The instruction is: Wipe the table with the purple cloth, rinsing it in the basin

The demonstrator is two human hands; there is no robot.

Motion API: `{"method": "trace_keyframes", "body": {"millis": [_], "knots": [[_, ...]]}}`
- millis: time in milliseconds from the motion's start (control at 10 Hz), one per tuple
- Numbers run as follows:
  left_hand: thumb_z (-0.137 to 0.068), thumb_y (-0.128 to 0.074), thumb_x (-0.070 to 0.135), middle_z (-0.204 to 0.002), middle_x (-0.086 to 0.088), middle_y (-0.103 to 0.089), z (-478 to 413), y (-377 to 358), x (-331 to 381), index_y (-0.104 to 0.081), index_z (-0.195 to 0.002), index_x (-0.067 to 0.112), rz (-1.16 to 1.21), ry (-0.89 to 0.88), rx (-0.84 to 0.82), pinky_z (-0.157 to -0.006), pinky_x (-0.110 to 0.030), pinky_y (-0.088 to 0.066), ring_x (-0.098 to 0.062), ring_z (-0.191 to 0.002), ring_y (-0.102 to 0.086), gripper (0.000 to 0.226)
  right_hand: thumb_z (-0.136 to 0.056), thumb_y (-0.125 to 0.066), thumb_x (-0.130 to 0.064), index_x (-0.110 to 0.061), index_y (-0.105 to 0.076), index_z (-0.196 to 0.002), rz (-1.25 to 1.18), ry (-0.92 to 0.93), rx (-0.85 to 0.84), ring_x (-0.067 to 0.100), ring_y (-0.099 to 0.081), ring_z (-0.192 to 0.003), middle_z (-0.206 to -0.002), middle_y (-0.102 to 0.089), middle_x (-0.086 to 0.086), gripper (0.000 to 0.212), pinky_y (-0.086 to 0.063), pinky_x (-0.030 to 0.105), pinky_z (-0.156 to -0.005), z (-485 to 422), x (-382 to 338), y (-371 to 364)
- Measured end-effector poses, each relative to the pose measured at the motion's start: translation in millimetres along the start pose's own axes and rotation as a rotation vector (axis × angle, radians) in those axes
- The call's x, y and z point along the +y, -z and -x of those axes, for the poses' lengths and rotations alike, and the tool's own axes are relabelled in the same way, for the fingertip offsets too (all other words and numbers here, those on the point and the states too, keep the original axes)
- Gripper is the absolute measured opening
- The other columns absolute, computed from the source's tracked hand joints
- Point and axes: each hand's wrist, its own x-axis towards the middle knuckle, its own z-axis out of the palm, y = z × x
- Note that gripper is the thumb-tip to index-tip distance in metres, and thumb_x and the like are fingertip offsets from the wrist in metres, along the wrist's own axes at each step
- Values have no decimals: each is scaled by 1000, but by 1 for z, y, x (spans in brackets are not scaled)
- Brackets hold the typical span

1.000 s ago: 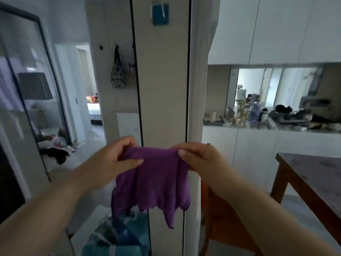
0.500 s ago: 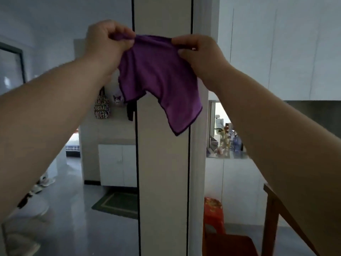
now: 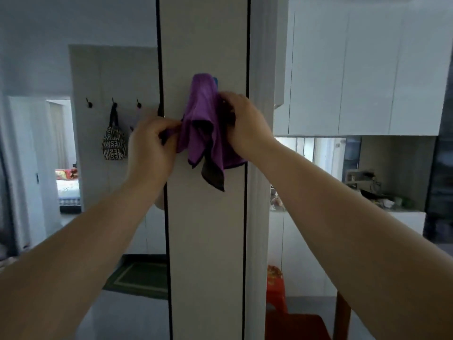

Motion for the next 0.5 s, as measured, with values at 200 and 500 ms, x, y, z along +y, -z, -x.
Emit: {"method": "trace_keyframes", "body": {"millis": [200, 500], "knots": [[-85, -56, 10, -90, -3, -52, 17, -8, 5, -67, -100, 10, 4, 24, 17, -63, -1, -34, -4, -76, -45, 19, -92, -42, -3, -27, -34, -141, -197, -96, -8, 17, -56, -114, -129, -57, 1, 55, -46, 29, -96, 34, 3, -19], [-90, -49, 26, -111, -9, -59, 61, -6, -1, -55, -118, 30, 207, 161, -4, -69, -39, -54, -24, -82, -60, 29, -92, -50, -6, -39, -27, -140, -347, -256, -153, 8, -54, -82, -111, -49, -3, 63, -51, 19, -68, 133, 16, -24]]}}
